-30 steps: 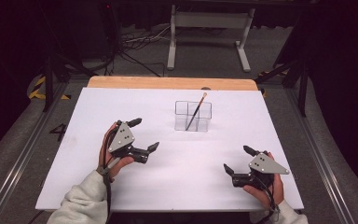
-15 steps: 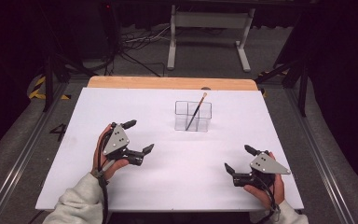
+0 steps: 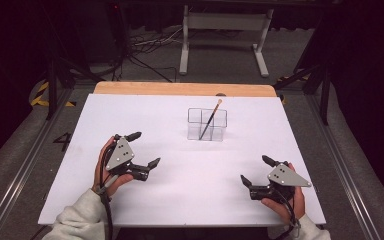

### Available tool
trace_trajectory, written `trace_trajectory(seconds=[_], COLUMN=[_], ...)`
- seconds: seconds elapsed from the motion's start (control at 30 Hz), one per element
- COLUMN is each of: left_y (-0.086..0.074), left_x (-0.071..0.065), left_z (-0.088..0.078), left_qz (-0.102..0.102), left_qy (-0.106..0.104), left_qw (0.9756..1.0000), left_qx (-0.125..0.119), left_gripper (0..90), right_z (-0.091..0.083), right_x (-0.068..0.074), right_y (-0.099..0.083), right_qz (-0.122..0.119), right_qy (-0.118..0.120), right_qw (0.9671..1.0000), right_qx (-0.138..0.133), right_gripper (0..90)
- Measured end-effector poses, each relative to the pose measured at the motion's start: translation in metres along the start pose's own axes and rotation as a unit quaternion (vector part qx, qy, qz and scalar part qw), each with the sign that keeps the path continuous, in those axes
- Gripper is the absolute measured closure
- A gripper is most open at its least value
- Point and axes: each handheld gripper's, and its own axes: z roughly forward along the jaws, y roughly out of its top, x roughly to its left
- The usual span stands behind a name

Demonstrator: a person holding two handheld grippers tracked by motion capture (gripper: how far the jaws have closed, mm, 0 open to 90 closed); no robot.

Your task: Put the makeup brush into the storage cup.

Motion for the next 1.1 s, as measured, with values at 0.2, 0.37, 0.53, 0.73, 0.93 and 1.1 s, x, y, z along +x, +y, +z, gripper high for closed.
trace_trajectory(seconds=[0.2,0.37,0.53,0.73,0.93,1.1], left_y=[-0.003,-0.006,-0.008,-0.012,-0.016,-0.022], left_x=[0.001,0.001,0.002,0.002,0.003,0.004], left_z=[-0.005,-0.010,-0.012,-0.017,-0.023,-0.029], left_qz=[0.001,0.001,0.002,0.003,0.000,-0.003], left_qy=[0.004,0.006,0.007,0.011,0.011,0.015], left_qw=[1.0000,1.0000,0.9999,0.9998,0.9997,0.9995], left_qx=[0.003,0.007,0.012,0.015,0.020,0.027], left_gripper=[2.6,2.7,2.6,2.6,2.6,2.6], right_z=[0.000,0.000,0.000,0.000,0.000,0.000], right_x=[0.001,0.000,0.000,0.000,0.000,0.000], right_y=[0.000,0.000,0.000,0.000,0.000,0.000], right_qz=[0.000,0.000,-0.001,-0.001,-0.001,-0.002], right_qy=[0.000,0.000,-0.001,-0.001,-0.001,-0.001], right_qw=[1.0000,1.0000,1.0000,1.0000,1.0000,1.0000], right_qx=[-0.001,-0.001,0.000,-0.001,-0.001,0.000], right_gripper=[6.8,6.8,6.8,6.8,6.8,6.8])
